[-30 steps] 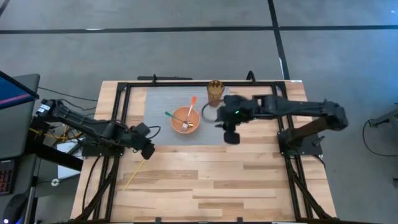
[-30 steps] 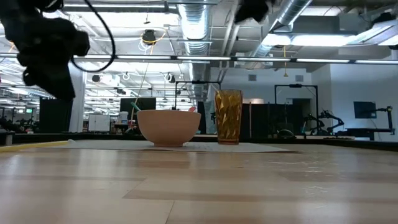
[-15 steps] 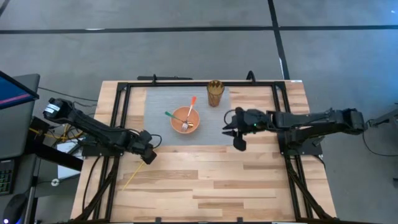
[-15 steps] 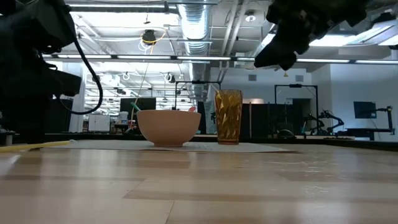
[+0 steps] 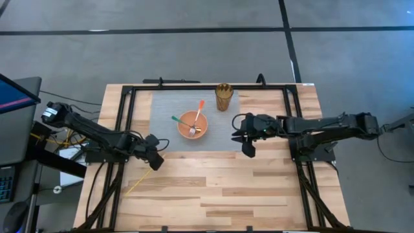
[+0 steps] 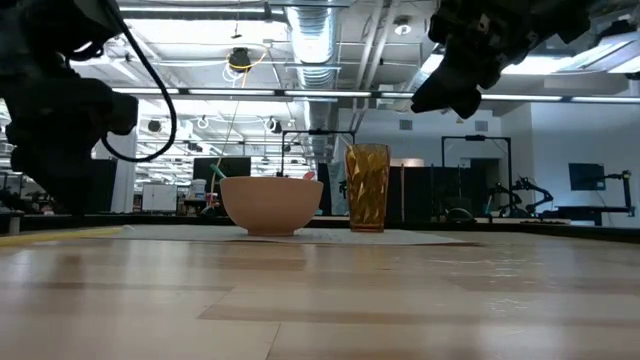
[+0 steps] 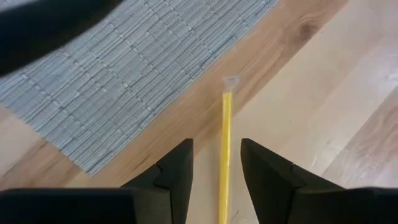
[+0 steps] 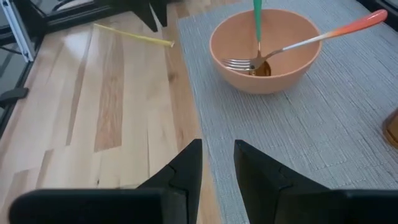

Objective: Pick & Place Utensil
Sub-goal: Put the yellow straw into the yellow cup

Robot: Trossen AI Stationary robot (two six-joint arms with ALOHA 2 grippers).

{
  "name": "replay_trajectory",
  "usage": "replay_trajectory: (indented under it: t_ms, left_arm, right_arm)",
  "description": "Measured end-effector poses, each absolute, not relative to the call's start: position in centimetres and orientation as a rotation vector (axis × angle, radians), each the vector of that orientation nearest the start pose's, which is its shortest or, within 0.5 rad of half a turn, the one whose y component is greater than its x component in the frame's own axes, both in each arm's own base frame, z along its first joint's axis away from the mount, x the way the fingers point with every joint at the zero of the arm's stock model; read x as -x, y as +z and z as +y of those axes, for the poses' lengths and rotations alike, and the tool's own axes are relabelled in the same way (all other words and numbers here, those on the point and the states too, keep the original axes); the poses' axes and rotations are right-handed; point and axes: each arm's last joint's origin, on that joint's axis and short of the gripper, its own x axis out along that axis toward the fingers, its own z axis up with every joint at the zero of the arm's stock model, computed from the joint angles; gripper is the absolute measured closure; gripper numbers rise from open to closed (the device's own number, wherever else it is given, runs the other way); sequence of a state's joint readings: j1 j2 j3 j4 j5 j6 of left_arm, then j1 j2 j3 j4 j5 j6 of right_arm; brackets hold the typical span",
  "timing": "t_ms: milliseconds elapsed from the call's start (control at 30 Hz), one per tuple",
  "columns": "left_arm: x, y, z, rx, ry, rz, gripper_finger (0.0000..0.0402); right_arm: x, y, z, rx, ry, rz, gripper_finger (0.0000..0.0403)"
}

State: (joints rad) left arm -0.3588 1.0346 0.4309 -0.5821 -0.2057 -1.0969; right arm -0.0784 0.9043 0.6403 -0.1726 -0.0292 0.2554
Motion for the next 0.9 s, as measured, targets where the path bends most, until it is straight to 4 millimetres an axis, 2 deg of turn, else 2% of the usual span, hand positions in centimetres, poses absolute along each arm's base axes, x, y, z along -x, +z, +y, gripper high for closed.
replay_trajectory:
  t_ms: [433, 567, 700, 767, 900]
  left_arm:
    - [-17.0, 12.6, -5.7, 0.544, 0.473, 1.115, 0.0268]
    - [-17.1, 12.3, -5.8, 0.489, 0.461, 1.132, 0.0302]
    - [-16.9, 13.0, -5.7, 0.510, 0.436, 1.075, 0.0365]
    - [-17.1, 14.1, -5.7, 0.530, 0.389, 0.998, 0.0390]
    - [-17.7, 16.3, -5.8, 0.537, 0.285, 0.801, 0.0393]
  right_arm:
    - [-19.6, 26.4, -1.5, -0.275, -0.105, 0.428, 0.0315]
    - [-19.6, 26.4, -1.5, -0.275, -0.105, 0.427, 0.0315]
    - [-19.6, 26.4, -1.5, -0.275, -0.105, 0.424, 0.0315]
    - [-19.6, 26.5, -1.5, -0.274, -0.104, 0.418, 0.0315]
    - [-19.7, 26.7, -1.5, -0.271, -0.103, 0.393, 0.0315]
